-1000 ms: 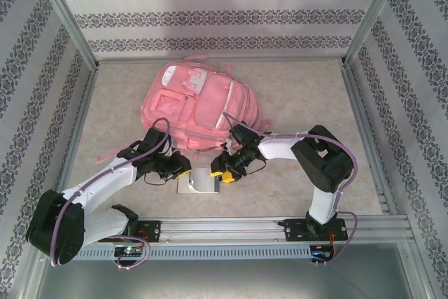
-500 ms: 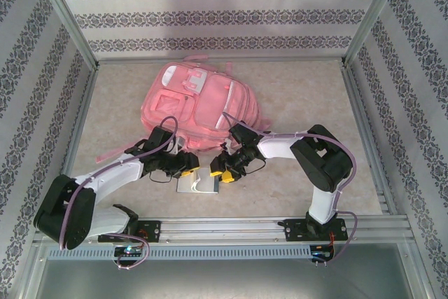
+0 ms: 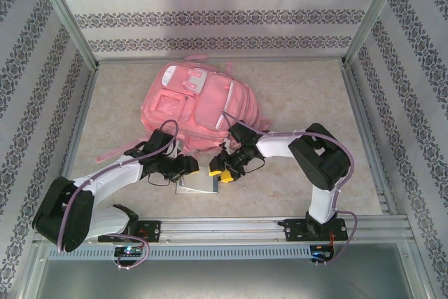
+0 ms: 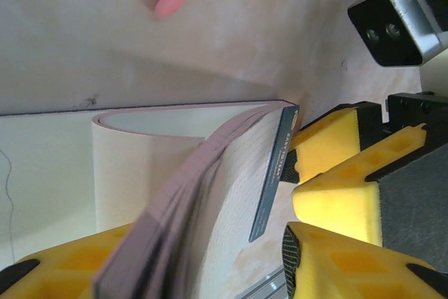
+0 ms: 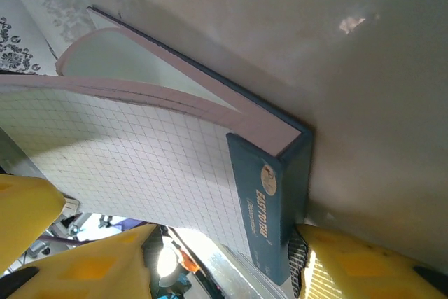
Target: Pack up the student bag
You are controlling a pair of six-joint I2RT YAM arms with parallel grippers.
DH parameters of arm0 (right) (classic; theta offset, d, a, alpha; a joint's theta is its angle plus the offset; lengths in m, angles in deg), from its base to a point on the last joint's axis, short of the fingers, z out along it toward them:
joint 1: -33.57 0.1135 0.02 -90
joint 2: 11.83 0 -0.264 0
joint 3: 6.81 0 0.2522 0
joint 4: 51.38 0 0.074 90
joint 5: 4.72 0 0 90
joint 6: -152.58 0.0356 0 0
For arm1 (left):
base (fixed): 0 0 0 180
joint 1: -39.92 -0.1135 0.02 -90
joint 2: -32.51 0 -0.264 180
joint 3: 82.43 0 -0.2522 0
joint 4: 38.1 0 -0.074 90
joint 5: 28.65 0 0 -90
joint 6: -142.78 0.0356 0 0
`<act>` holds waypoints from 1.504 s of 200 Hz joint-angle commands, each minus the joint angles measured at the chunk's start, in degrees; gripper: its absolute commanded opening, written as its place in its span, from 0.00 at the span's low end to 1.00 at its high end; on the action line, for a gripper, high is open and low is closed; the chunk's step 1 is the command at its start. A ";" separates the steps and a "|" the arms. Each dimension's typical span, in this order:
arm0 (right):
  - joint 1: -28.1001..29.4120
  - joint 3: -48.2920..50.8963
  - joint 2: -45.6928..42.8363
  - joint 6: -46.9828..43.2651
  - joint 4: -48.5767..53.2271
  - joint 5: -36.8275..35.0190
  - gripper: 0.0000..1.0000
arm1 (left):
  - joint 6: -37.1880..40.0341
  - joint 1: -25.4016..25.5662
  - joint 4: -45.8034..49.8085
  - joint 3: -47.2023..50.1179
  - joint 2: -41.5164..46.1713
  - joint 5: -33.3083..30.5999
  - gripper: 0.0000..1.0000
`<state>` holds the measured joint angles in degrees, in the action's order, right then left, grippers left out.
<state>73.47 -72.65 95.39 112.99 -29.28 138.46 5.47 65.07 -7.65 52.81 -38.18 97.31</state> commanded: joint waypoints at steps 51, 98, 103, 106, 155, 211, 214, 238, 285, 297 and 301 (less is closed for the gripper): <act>3.21 1.27 6.75 -3.19 -5.69 -4.40 0.52 | 0.29 1.21 4.17 2.42 1.47 -0.29 0.19; -0.20 4.52 2.90 -4.33 -4.28 -6.77 0.59 | 1.45 0.94 9.26 -1.57 5.65 0.10 0.11; -0.66 5.09 2.46 -4.60 -4.21 -6.66 0.60 | 1.43 0.81 9.74 -2.01 6.07 0.31 0.11; -1.07 5.41 2.20 -4.83 -4.10 -6.69 0.61 | 1.50 0.74 10.03 -2.30 6.32 0.41 0.11; -4.10 8.98 -1.11 -5.56 -7.03 -0.88 0.69 | -0.31 0.44 12.00 -6.06 9.34 1.56 0.11; -4.22 12.02 -2.47 4.39 -22.98 6.24 0.70 | -3.66 0.17 10.48 -9.84 10.62 2.79 0.10; -4.26 12.26 -2.39 5.40 -24.47 6.57 0.69 | -3.73 0.18 10.35 -9.86 10.61 2.79 0.09; -4.22 13.61 -2.88 10.31 -31.67 7.19 0.52 | -3.06 0.23 10.55 -10.47 9.83 2.36 0.09; -4.23 14.79 -5.81 12.84 -34.93 7.40 0.35 | -2.49 0.14 9.88 -10.24 7.54 2.00 0.09; -4.22 14.97 -5.96 13.46 -35.78 7.96 0.34 | -2.55 0.10 9.64 -10.41 7.40 1.83 0.09; -4.22 15.05 -5.97 13.63 -36.04 8.11 0.34 | -2.53 0.15 9.59 -10.42 7.41 1.75 0.09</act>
<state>69.67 -58.53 90.93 124.29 -61.59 147.08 3.03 65.42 2.91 44.44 -30.79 97.79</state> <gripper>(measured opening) 0.349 0.101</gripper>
